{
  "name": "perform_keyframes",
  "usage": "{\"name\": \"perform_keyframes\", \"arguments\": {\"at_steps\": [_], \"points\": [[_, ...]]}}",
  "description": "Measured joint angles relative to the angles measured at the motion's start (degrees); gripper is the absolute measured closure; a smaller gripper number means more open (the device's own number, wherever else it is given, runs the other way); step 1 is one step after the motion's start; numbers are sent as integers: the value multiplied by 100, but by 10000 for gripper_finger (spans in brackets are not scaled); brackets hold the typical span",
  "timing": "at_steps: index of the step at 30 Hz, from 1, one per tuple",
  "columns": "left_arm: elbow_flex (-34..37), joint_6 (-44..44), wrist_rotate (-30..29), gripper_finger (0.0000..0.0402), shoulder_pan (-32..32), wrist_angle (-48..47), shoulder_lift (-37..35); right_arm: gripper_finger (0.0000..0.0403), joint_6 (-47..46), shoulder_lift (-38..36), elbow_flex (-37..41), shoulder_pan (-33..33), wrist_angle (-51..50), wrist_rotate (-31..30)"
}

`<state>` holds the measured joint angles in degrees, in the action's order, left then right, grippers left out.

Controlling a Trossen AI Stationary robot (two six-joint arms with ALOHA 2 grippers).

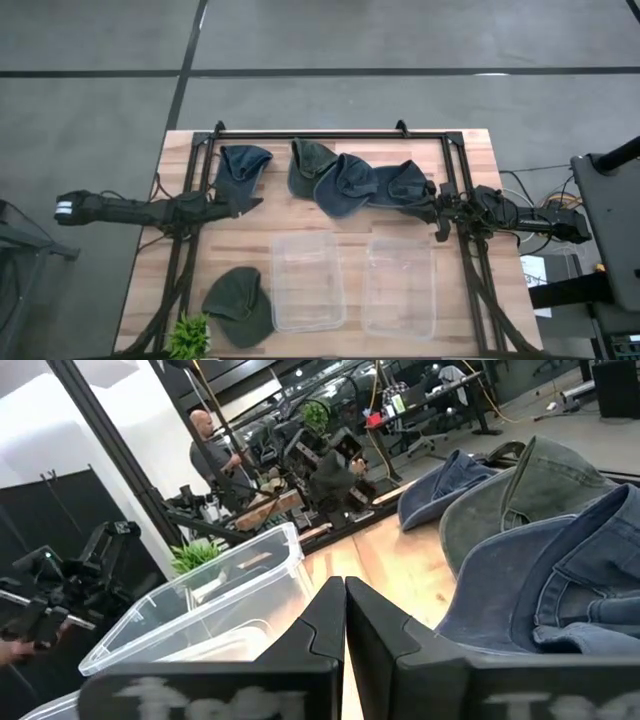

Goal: Pick & Place hat
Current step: Put the left blue cap into the right transparent container

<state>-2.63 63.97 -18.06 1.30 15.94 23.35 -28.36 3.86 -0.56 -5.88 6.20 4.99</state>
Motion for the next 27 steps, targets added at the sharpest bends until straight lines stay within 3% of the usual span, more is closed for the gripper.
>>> {"name": "perform_keyframes", "arguments": {"at_steps": [6,11,16,19,23,27], "points": [[-1009,-1728,13,378,0,-343,70,394,-22,0,0,-1,4,-9],[-2044,-2655,-159,325,5,-1573,330,394,-131,0,0,-1,5,-50],[-2793,-2278,-1500,276,16,-2862,739,394,-122,0,2,-1,7,-63],[-3227,-2289,-2163,260,16,-4175,1118,394,-81,0,2,-1,7,-66],[-3607,-2287,-2426,245,20,-5238,1774,394,-70,2,2,1,4,-63],[-3702,-2423,-2379,237,9,-5100,2490,394,-61,8,2,-1,-83,-63]]}}
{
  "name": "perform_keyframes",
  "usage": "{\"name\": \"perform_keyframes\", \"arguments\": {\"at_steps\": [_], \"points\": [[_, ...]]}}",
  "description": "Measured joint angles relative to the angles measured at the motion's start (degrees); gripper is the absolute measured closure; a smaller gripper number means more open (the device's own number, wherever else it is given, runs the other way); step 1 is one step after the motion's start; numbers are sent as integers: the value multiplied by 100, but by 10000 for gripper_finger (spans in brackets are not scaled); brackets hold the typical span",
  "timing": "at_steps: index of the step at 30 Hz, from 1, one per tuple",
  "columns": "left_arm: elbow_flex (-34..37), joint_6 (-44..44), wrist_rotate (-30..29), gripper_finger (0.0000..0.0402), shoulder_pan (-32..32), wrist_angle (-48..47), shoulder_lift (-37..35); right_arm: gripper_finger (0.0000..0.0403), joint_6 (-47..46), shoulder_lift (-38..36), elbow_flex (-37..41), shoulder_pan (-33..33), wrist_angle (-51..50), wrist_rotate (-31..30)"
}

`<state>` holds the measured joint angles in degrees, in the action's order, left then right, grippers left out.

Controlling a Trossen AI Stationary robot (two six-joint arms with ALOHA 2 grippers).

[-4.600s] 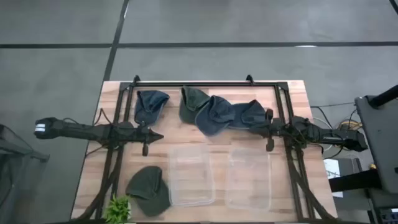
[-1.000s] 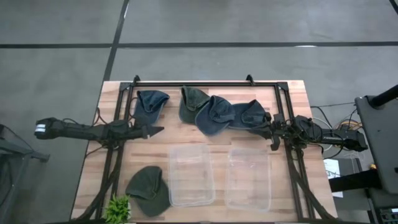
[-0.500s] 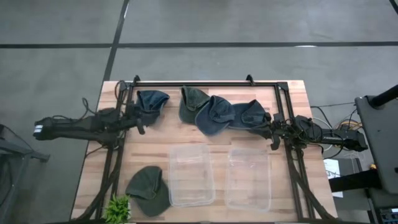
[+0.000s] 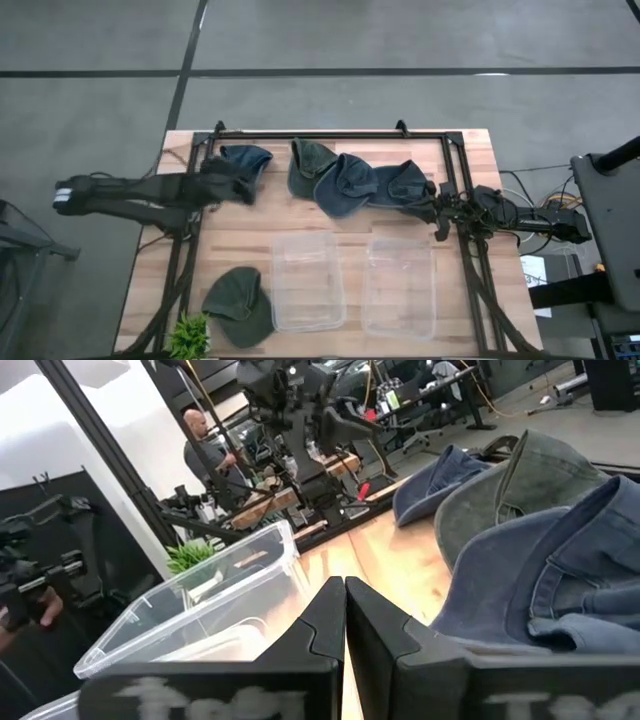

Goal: Pick & Place hat
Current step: Put the left blue cap into the right transparent container

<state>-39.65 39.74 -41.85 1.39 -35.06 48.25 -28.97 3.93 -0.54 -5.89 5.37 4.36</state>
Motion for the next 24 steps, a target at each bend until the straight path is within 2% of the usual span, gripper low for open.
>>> {"name": "perform_keyframes", "arguments": {"at_steps": [6,10,16,24], "points": [[-60,-242,61,236,43,-388,918,394,-87,5,0,0,-54,9],[-44,5,19,236,63,-788,1373,394,-92,8,0,0,-53,9],[126,142,220,236,135,-655,2076,394,-109,21,2,2,-50,7],[231,403,68,236,195,-588,2763,394,-109,21,0,0,-44,7]]}}
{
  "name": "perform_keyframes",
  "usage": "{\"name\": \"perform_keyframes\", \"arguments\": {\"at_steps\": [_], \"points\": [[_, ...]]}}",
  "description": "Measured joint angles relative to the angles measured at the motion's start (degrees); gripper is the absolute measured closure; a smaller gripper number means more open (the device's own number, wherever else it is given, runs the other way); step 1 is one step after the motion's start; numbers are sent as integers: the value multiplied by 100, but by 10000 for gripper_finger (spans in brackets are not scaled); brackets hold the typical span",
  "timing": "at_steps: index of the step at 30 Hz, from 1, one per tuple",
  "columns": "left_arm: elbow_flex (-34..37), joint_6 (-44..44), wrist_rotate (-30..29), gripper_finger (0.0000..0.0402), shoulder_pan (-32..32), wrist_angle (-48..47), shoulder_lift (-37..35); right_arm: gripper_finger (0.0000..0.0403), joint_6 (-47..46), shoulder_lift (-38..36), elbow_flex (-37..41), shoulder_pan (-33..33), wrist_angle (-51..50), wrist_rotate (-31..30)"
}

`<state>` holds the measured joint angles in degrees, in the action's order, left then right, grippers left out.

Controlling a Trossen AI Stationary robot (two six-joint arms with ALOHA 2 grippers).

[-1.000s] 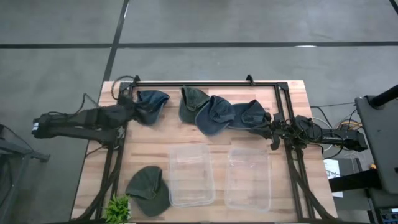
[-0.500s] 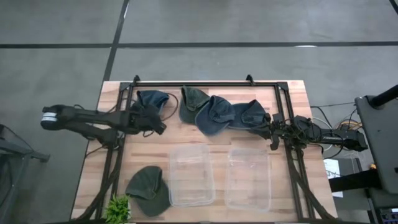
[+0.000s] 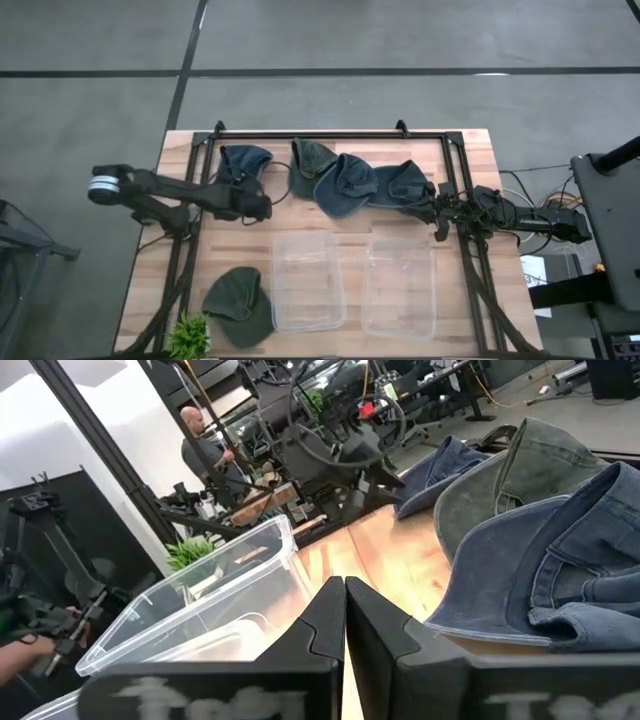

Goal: Pick & Place hat
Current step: Put the left blue cap into the right transparent container

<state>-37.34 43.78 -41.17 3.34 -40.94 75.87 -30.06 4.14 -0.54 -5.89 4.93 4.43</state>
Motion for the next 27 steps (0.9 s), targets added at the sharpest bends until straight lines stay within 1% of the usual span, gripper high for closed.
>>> {"name": "perform_keyframes", "arguments": {"at_steps": [3,8,13,19,27], "points": [[0,-56,-93,236,94,51,240,394,0,4,0,1,2,-2],[-4,-162,-95,236,429,142,569,394,-14,4,0,0,13,-7],[-32,-323,98,236,696,301,790,394,-148,4,0,0,13,-4],[-237,-315,427,236,564,313,679,394,-145,4,0,0,3,-4],[-268,-348,219,236,566,150,580,394,-130,13,0,1,-22,-1]]}}
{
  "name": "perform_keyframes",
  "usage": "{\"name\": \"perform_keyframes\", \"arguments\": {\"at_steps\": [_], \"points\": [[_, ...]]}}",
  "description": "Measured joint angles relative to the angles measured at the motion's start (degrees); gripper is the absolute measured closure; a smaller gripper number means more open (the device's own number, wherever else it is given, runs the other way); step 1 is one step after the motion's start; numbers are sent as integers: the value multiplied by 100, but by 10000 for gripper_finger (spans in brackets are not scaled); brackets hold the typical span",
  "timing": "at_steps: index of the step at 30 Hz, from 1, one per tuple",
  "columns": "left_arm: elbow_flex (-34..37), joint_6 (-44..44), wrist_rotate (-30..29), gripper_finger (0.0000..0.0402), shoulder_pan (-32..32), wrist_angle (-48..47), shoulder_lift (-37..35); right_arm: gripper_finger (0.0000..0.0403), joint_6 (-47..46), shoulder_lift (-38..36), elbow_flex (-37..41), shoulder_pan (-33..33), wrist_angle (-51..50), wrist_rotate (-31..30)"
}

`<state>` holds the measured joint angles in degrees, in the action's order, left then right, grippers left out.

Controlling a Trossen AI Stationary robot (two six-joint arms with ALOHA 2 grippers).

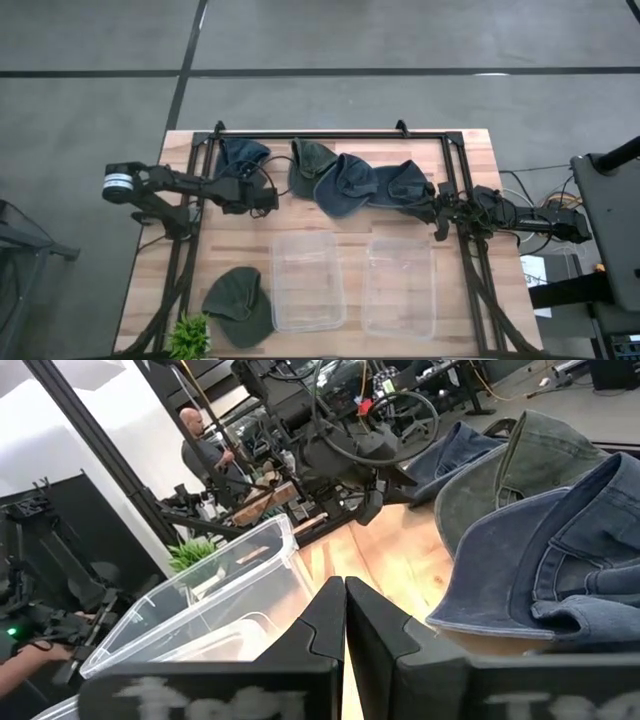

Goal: Pick & Place hat
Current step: Put the left blue cap into the right transparent container

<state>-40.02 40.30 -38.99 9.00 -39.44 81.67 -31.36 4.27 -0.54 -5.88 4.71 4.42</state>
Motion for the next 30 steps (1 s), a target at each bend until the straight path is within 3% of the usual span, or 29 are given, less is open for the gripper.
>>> {"name": "perform_keyframes", "arguments": {"at_steps": [10,15,19,23,30], "points": [[214,-348,-26,236,262,239,443,394,19,0,0,0,-2,-1],[214,-469,-349,240,328,238,562,394,21,0,0,-1,2,-1],[214,-821,-352,284,456,240,617,394,23,0,0,0,5,0],[214,-1164,-373,378,599,217,630,394,3,0,0,-1,13,1],[-23,-1518,-451,395,675,-2,371,394,-3,2,0,1,45,1]]}}
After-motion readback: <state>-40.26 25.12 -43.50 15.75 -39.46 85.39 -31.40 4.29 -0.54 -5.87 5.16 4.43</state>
